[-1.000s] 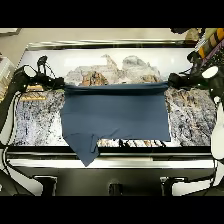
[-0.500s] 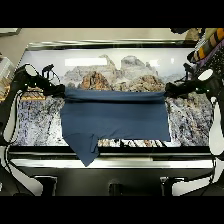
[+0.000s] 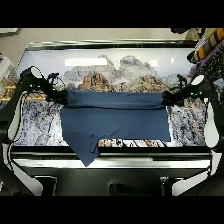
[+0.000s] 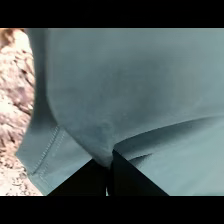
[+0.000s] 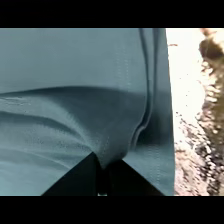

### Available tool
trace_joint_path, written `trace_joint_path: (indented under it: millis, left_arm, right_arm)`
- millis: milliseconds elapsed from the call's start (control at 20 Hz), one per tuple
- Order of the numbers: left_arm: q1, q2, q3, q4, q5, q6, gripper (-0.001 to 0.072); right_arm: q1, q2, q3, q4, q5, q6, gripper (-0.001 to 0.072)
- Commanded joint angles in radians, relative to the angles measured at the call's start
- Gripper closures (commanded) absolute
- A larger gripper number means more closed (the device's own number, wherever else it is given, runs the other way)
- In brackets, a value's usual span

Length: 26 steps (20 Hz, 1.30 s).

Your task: Fold the clothes and pants, and hang the long-sleeved shirts on hangers.

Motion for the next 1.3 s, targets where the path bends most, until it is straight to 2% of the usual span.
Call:
trace_joint_path:
  millis: [0,50,100,150,200,250,350,550,700,850,1000,1100,1250]
  left_arm:
    - [-0.008,-0.016,0.001,-0.001,-0.027,-0.012,0.0694]
    - [-0.008,-0.017,0.001,-0.001,-0.032,-0.020,0.0690]
    - [-0.008,-0.016,0.002,-0.001,-0.032,-0.022,0.0627]
    - [-0.005,-0.014,0.002,-0.001,-0.032,-0.024,0.0480]
    - [-0.001,-0.008,0.002,0.002,-0.034,-0.033,0.0308]
    - [0.010,0.004,0.002,0.002,-0.034,-0.033,0.0242]
    - [0.041,0.047,0.002,0.002,-0.039,-0.033,0.0242]
    - [0.115,0.198,-0.080,0.021,-0.074,-0.021,0.0242]
    - [0.180,0.410,-0.414,0.023,0.002,-0.029,0.0242]
    - [0.233,0.692,-0.861,-0.107,0.157,-0.048,0.0242]
    - [0.238,0.903,-1.208,-0.216,0.276,-0.048,0.0242]
    - [0.237,0.973,-1.358,-0.290,0.327,-0.040,0.0242]
    - [0.232,0.989,-1.481,-0.420,0.379,0.041,0.0242]
  right_arm:
    - [0.001,-0.023,0.000,-0.019,0.006,0.004,0.0683]
    - [0.001,-0.023,0.000,-0.034,0.008,0.005,0.0659]
    - [0.001,-0.023,0.000,-0.061,0.022,0.018,0.0546]
    - [0.000,-0.022,0.000,-0.100,0.042,0.045,0.0439]
    - [0.000,-0.019,0.000,-0.153,0.081,0.084,0.0265]
    - [0.000,-0.011,0.000,-0.209,0.124,0.109,0.0163]
    - [-0.001,0.030,0.000,-0.309,0.206,0.107,0.0163]
    - [-0.037,0.174,-0.015,-0.309,0.193,0.100,0.0165]
    - [-0.100,0.288,-0.147,-0.205,0.179,0.061,0.0165]
    - [-0.145,0.411,-0.335,-0.094,0.172,0.029,0.0165]
    - [-0.145,0.520,-0.467,-0.079,0.139,0.029,0.0165]
    - [-0.145,0.570,-0.513,-0.072,0.142,0.038,0.0165]
    - [-0.145,0.624,-0.527,-0.055,0.163,0.038,0.0166]
